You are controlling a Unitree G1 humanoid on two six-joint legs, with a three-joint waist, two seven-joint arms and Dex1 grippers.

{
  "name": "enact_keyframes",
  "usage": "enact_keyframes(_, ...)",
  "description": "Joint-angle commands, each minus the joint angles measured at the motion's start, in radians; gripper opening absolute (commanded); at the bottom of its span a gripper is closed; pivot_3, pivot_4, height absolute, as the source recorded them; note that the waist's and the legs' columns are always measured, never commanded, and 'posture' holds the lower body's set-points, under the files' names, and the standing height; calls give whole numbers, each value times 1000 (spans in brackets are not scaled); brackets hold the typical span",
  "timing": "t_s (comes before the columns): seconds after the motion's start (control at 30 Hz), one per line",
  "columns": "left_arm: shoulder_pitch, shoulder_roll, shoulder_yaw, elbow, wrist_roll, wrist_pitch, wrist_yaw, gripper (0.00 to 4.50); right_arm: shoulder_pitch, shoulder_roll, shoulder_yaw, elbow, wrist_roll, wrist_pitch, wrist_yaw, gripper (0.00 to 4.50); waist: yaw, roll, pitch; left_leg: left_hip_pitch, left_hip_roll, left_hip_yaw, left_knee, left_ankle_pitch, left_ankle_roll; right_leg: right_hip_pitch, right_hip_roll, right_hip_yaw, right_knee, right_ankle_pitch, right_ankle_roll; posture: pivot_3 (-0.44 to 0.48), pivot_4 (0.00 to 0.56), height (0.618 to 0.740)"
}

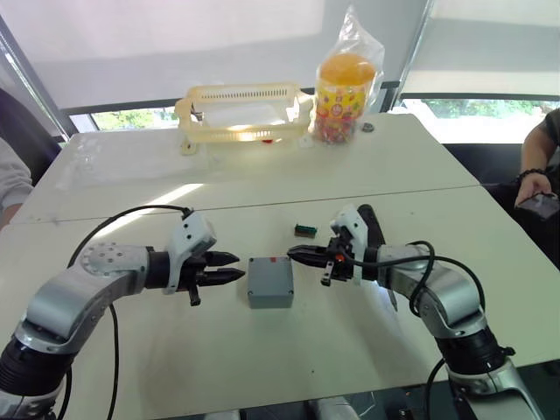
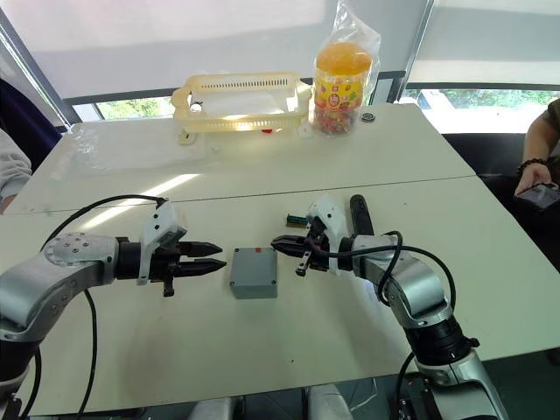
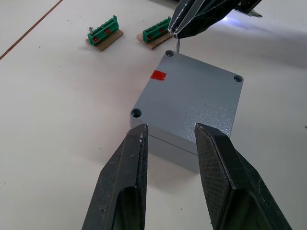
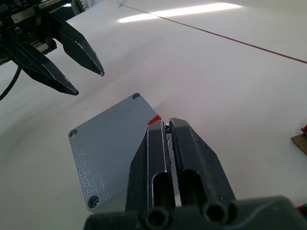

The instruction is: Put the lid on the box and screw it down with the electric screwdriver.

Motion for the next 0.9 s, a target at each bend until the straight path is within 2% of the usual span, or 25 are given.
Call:
enact_keyframes(0.03,-1,3,18,-25,-3,-8,6,1519,-6,7,-1,-41,18,-14,-3,83,0,0,0,0,0,0,0,0,0,0,0,0,0,0,0,0,150,740)
enact_keyframes(0.9,-15,-14,7,-7,6,-11,15,1519,-10,1,13,22,-15,-66,-5,83,0,0,0,0,0,0,0,0,0,0,0,0,0,0,0,0,150,740)
